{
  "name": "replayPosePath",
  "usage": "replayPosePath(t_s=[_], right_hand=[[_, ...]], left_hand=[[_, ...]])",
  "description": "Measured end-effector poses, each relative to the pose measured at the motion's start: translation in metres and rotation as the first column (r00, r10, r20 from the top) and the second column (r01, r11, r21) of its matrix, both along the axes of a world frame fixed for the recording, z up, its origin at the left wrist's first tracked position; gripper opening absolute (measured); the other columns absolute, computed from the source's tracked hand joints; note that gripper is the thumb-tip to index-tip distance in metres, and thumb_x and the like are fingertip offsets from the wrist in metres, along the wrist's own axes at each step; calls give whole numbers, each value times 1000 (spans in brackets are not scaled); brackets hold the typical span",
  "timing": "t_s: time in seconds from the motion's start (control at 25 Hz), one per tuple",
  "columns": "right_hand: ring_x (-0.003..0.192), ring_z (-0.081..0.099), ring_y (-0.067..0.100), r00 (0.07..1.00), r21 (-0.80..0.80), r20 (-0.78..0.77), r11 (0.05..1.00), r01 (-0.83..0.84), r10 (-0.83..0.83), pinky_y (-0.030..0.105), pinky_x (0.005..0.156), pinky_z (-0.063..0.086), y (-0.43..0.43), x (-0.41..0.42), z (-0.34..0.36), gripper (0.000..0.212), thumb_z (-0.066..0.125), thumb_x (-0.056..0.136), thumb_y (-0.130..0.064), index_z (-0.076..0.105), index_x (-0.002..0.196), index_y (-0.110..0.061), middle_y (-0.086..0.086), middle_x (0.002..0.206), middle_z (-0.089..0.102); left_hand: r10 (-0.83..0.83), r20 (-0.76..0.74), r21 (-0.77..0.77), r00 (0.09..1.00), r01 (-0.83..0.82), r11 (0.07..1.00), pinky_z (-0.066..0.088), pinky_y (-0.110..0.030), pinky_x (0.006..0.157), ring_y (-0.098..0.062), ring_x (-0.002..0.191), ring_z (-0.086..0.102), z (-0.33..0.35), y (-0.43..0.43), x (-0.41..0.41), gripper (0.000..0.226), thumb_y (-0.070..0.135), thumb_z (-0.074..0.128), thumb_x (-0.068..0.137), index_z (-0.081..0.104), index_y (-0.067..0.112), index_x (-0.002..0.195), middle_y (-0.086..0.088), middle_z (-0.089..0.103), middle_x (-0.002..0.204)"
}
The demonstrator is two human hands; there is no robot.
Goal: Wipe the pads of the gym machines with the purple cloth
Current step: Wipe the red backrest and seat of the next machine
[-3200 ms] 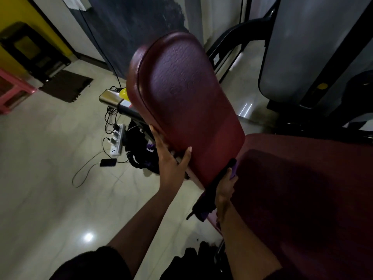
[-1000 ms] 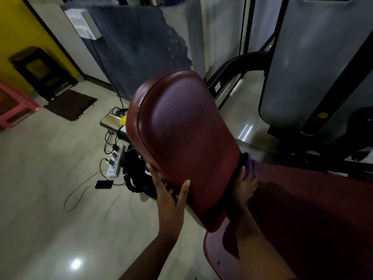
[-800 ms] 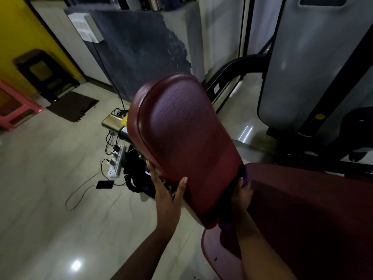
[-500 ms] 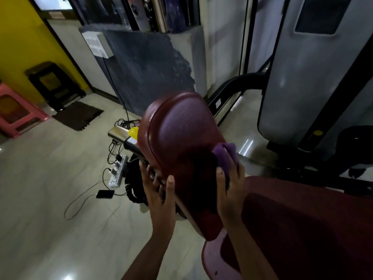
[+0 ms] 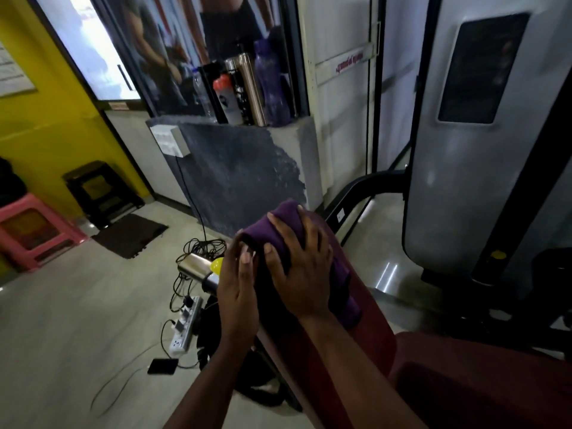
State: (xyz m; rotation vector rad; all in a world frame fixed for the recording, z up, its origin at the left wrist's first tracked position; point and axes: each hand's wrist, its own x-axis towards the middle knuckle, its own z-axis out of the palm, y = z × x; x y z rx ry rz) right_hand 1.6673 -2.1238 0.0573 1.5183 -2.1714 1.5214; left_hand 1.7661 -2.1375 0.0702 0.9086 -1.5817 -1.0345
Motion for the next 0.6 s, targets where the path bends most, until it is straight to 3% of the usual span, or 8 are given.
replayPosePath(t_s=[0.08, 0.2, 0.28, 0.36, 0.52, 0.6], right_hand=[[136, 28, 32, 994, -16, 93, 998, 58, -56, 51, 111, 23, -11, -12, 4, 57, 25, 84, -60, 35, 137, -41, 6, 151, 30], [134, 32, 31, 969, 16, 200, 989, 146, -147, 47, 111, 26, -20, -32, 2, 63, 21, 81, -63, 39, 136, -39, 8, 148, 35], [132, 33, 30, 956, 53, 237, 985, 166, -174, 48, 110, 27, -22, -42, -5, 66, 17, 79, -65, 39, 136, -39, 8, 145, 37], [128, 36, 29, 916, 90, 329, 973, 212, -230, 47, 108, 28, -22, -51, -13, 67, 16, 80, -65, 41, 135, -35, 8, 139, 42], [122, 43, 32, 777, 249, 510, 928, 276, -368, 46, 104, 31, -12, -71, -61, 55, 27, 93, -56, 48, 131, -22, 13, 130, 49], [119, 47, 34, 700, 313, 564, 898, 311, -439, 49, 101, 36, 0, -78, -97, 65, 23, 90, -64, 51, 126, -19, 13, 125, 53]], left_hand=[[6, 170, -94, 985, 11, 995, 42, -19, 95, -3, 119, 49, 7, -9, -1, 57, 62, 26, 80, 43, 36, 128, 13, 50, 127], [127, 358, -230, 925, -45, 972, 30, -6, 80, 0, 116, 40, 5, -9, -6, 71, 73, 19, 76, 40, 35, 132, 14, 43, 130], [177, 358, -264, 917, -83, 961, 25, -5, 77, 0, 115, 39, 0, -6, -8, 76, 77, 17, 75, 42, 34, 132, 12, 44, 132], [194, 345, -262, 918, -104, 959, 24, -4, 77, -1, 115, 39, 0, -7, -9, 71, 66, 19, 77, 45, 30, 133, 4, 47, 135], [218, 322, -288, 921, -125, 950, 25, -2, 79, 0, 115, 39, -2, -6, -9, 69, 59, 20, 79, 47, 26, 133, 1, 49, 135], [224, 313, -295, 923, -130, 947, 25, -3, 81, -1, 114, 41, -2, -6, -9, 68, 58, 21, 79, 47, 25, 133, 1, 50, 133]])
